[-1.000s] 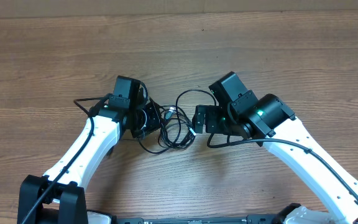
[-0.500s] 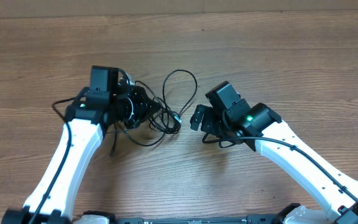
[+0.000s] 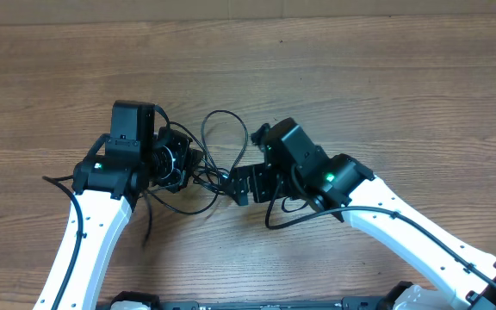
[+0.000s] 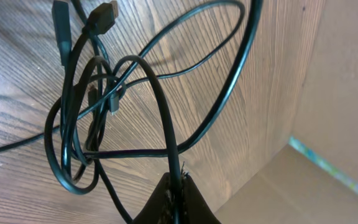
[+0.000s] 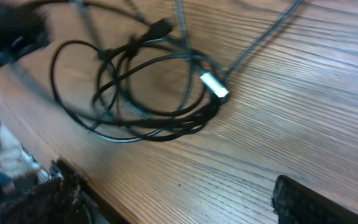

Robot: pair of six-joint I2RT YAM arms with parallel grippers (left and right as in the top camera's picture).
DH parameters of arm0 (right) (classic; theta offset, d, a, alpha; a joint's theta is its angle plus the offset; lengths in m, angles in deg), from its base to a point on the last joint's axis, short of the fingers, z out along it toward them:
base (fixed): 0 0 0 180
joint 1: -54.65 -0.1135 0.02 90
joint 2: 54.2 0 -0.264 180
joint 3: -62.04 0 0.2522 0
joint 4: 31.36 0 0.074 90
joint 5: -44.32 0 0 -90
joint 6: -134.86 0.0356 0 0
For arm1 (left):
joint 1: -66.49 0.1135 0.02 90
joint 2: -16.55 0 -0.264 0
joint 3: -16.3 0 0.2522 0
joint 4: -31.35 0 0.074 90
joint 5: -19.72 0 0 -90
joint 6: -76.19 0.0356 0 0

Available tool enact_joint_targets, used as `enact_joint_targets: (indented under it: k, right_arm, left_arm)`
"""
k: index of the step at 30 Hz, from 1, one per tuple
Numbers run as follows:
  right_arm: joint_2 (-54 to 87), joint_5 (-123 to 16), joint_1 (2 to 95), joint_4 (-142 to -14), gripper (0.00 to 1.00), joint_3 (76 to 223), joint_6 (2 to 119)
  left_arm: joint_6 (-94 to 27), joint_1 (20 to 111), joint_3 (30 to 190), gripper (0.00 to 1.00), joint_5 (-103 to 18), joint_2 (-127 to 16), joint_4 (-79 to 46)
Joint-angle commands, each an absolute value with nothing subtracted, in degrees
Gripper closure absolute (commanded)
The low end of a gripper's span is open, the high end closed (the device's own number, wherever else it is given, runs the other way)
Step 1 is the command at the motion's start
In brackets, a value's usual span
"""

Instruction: Untangle cables

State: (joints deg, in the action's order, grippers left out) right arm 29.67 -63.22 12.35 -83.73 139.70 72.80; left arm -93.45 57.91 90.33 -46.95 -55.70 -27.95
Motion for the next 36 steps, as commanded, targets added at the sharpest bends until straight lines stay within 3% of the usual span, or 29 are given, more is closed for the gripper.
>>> enact_joint_targets:
  k: [1,5,7,11,15,19,22,24,28,31,34,36]
  right_arm:
    - [29.8,-59.2,10.4,-82.4,0.09,139.7,68.3]
    - [30.2,-54.1,8.3,-79.3,0.28,139.5,66.0]
    - [30.8,-54.1,7.7,-77.4,0.31,139.5,63.7]
    - [33.0,-54.1,7.4,-71.2,0.56,139.5,59.3]
    - [36.8,-53.5,7.4,-68.3,0.72,139.5,59.3]
    - [39.1,-50.1,7.5,-65.5,0.96,139.5,59.4]
    - [39.1,-49.5,7.5,-63.6,0.96,139.5,59.4]
    - [39.1,-47.6,7.5,-63.4,0.96,139.5,59.4]
    - [37.7,-43.8,8.0,-64.8,0.96,139.7,60.0]
    - [36.3,-42.5,10.6,-68.8,0.96,141.8,64.6]
    - [36.1,-42.8,13.9,-71.5,0.96,143.4,70.6]
    - [35.9,-45.2,15.9,-71.8,0.96,143.5,73.0]
  left_arm:
    - [-99.0,57.8,91.6,0.95,-48.3,-54.8,-28.5]
    - [-99.2,57.8,91.6,0.96,-47.4,-54.8,-28.5]
    - [-99.2,57.8,91.6,0.96,-46.4,-54.8,-28.5]
    - [-99.1,57.8,91.6,0.95,-45.1,-54.8,-28.5]
    - [-97.6,57.8,91.6,0.96,-45.0,-54.8,-28.5]
    - [-95.3,57.8,91.6,0.96,-43.3,-54.8,-28.5]
    - [-93.4,57.8,91.6,0.95,-42.6,-54.8,-28.5]
    - [-90.7,57.8,91.6,0.88,-43.3,-54.8,-28.5]
    - [-81.3,57.8,91.6,0.40,-45.0,-55.0,-30.3]
    - [-78.0,57.8,91.6,0.21,-46.5,-55.0,-34.1]
    - [-78.1,57.8,91.6,0.16,-46.4,-55.0,-36.7]
    - [-78.1,56.7,91.4,0.31,-46.4,-55.0,-38.0]
